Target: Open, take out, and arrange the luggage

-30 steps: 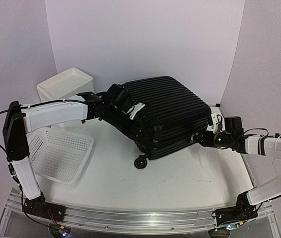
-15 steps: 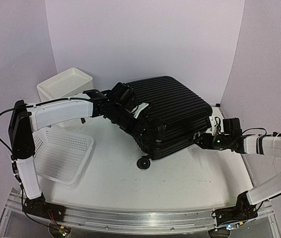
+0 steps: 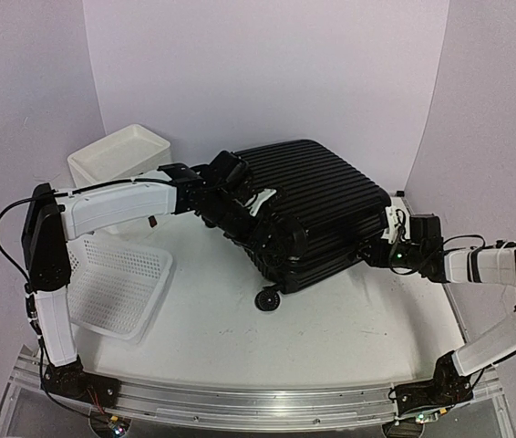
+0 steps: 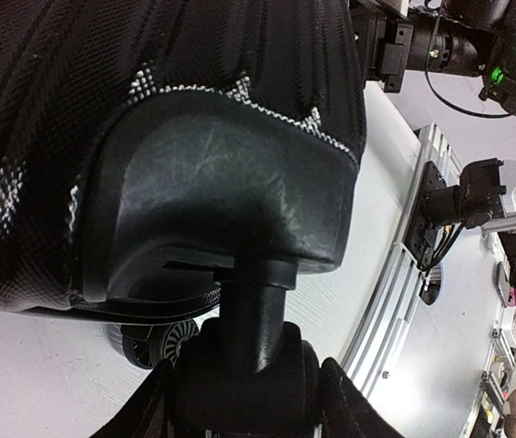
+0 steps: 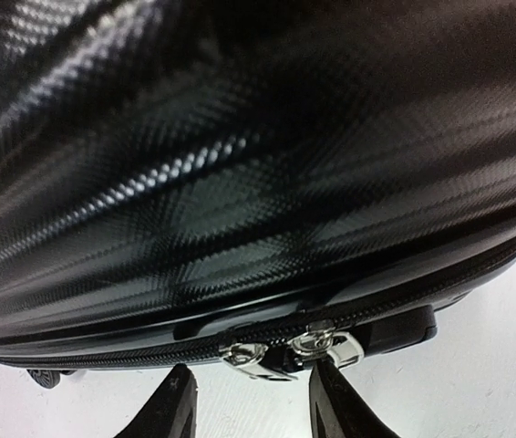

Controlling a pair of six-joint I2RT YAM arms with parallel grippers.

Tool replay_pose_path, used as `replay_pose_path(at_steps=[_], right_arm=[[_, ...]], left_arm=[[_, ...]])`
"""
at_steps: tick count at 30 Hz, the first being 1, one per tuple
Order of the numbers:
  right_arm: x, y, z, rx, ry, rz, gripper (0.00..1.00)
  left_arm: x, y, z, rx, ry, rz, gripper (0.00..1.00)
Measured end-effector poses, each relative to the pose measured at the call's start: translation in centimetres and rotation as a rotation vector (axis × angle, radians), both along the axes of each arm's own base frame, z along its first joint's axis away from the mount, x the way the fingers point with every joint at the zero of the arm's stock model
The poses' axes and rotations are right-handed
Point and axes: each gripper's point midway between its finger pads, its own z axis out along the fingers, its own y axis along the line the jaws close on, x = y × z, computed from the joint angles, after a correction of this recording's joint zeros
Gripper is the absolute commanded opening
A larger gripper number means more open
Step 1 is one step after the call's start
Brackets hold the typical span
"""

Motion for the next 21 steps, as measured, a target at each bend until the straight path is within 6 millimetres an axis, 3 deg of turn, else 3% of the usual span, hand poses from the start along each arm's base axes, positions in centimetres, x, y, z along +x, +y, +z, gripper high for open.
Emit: replay_pose_path(at_steps=[17,21], right_arm=[[0.85,0.85,0.4,-0.049,-0.093,0.026,0.34],[0.93,0.75,0.27,-0.07,-0.101,0.025,0.22]], left_arm=[[0.08,-0.24,0.23,-0.006,0.017,0.008,0.19],[0.1,-0.22,0.22,-0.004,0.015,0.009,0.19]])
